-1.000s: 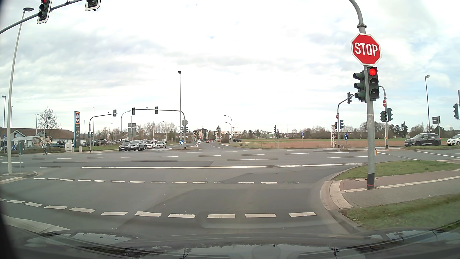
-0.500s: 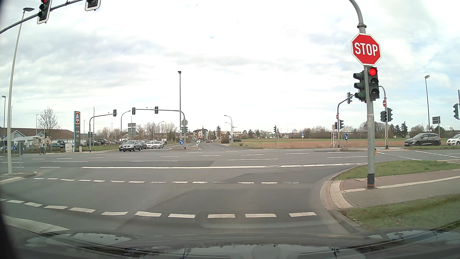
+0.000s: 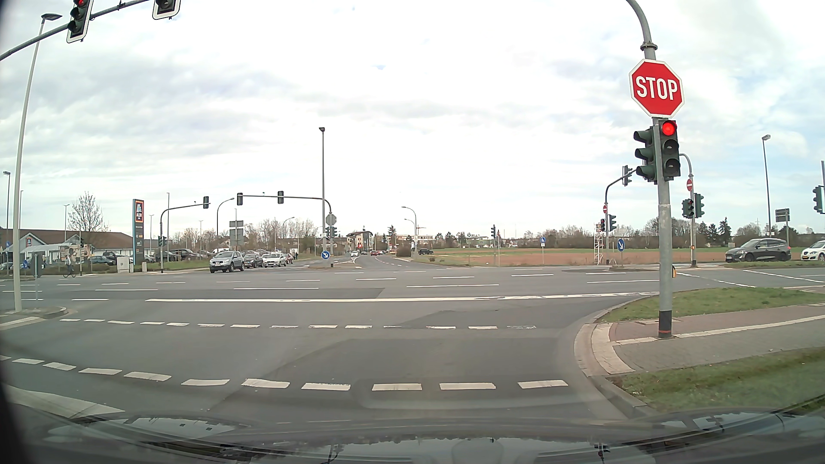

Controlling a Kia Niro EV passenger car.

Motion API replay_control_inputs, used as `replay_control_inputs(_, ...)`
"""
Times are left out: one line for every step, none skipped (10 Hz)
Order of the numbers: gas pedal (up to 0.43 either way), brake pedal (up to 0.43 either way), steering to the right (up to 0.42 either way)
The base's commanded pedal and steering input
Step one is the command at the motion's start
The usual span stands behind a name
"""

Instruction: Follow the waypoints while adhering to traffic rules and regulations

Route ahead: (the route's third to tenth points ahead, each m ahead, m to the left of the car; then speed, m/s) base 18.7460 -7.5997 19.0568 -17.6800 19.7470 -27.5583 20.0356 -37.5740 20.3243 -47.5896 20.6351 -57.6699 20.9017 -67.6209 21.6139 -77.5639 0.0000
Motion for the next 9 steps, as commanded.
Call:
replay_control_inputs(0.0,0.293,0.0)
replay_control_inputs(0.0,0.287,0.0)
replay_control_inputs(0.0,0.287,0.0)
replay_control_inputs(0.0,0.293,0.0)
replay_control_inputs(0.0,0.293,-0.001)
replay_control_inputs(0.0,0.287,-0.001)
replay_control_inputs(0.0,0.293,-0.001)
replay_control_inputs(0.0,0.287,0.0)
replay_control_inputs(0.0,0.287,0.0)
